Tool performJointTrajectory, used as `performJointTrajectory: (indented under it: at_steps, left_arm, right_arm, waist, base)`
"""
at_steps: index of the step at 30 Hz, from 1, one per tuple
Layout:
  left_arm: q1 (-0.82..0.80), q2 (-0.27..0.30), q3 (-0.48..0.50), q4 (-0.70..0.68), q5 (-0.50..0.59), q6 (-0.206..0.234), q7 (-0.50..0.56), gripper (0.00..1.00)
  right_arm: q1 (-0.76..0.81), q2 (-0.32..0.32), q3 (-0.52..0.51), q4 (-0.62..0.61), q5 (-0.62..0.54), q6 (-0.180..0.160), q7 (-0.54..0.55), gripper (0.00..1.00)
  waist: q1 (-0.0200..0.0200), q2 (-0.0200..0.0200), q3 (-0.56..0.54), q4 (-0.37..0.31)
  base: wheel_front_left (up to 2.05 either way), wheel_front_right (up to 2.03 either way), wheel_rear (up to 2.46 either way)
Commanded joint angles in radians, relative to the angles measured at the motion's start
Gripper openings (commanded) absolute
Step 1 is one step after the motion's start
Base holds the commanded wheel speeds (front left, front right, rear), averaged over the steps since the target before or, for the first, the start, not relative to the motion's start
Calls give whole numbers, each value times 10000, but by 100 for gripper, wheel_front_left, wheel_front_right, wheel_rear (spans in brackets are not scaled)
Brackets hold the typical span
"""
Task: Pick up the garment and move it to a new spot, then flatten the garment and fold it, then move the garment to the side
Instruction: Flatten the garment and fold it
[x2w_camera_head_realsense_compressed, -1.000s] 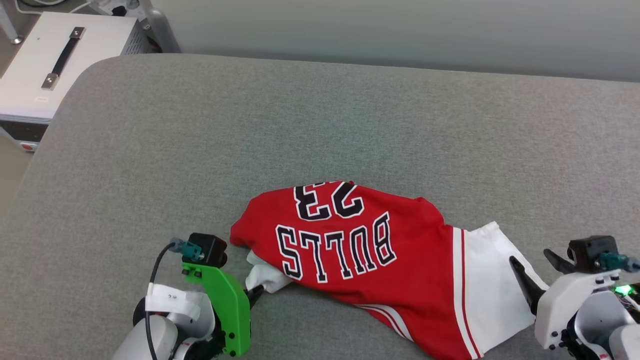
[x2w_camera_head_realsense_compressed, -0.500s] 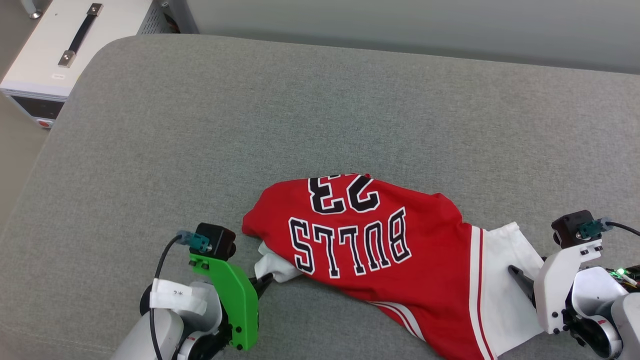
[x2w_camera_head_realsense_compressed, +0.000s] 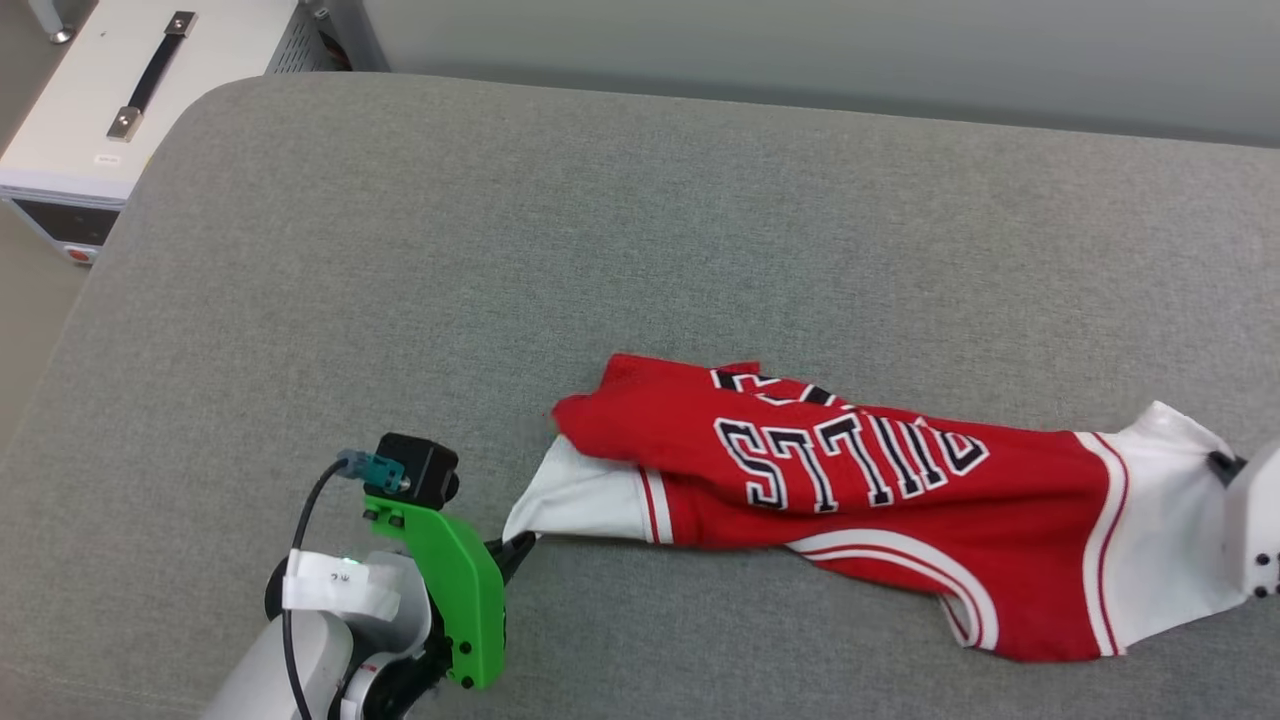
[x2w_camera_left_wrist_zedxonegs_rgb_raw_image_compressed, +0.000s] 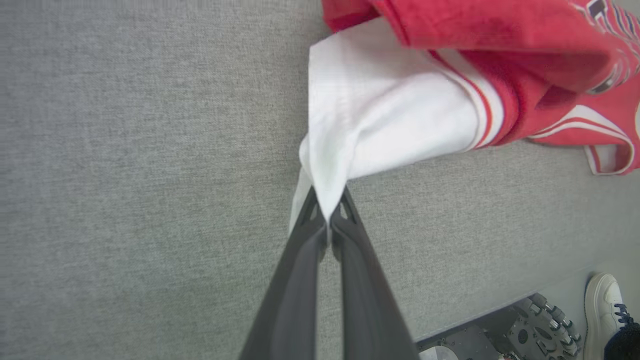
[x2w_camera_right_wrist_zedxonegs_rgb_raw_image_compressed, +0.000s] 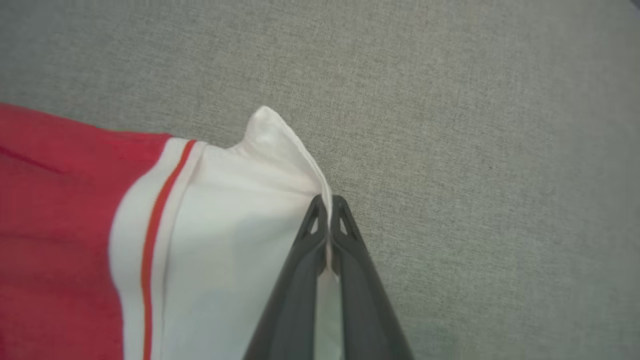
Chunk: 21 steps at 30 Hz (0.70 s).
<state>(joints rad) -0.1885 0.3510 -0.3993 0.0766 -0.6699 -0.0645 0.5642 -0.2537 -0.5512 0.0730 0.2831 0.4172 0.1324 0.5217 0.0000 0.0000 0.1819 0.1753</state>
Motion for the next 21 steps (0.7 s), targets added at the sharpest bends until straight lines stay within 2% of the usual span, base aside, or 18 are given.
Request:
performJointTrajectory:
  at_steps: [1, 6, 12, 21]
  left_arm:
    - [-266, 105, 89, -87, -45, 76, -29, 0]
    - [-457, 236, 240, -210, -96, 104, -18, 0]
    - [-695, 390, 429, -300, -150, 132, -30, 0]
    - [-1189, 370, 593, 0, -414, 38, -42, 0]
  right_arm:
    - [-143, -164, -203, 79, 12, -17, -80, 0]
    - [-191, -435, -655, 118, 3, -17, -44, 0]
    - [-283, -429, -866, 201, -347, -17, -218, 0]
    - [-842, -122, -872, 727, -1075, -17, -1425, 0]
  waist:
    - [0, 0, -9, -56]
    - [0, 0, 115, -200]
    - [0, 0, 314, -294]
    - [0, 0, 793, -343]
  base:
    - [0, 0, 0]
    - [0, 0, 0]
    - [0, 0, 0]
    - [0, 0, 0]
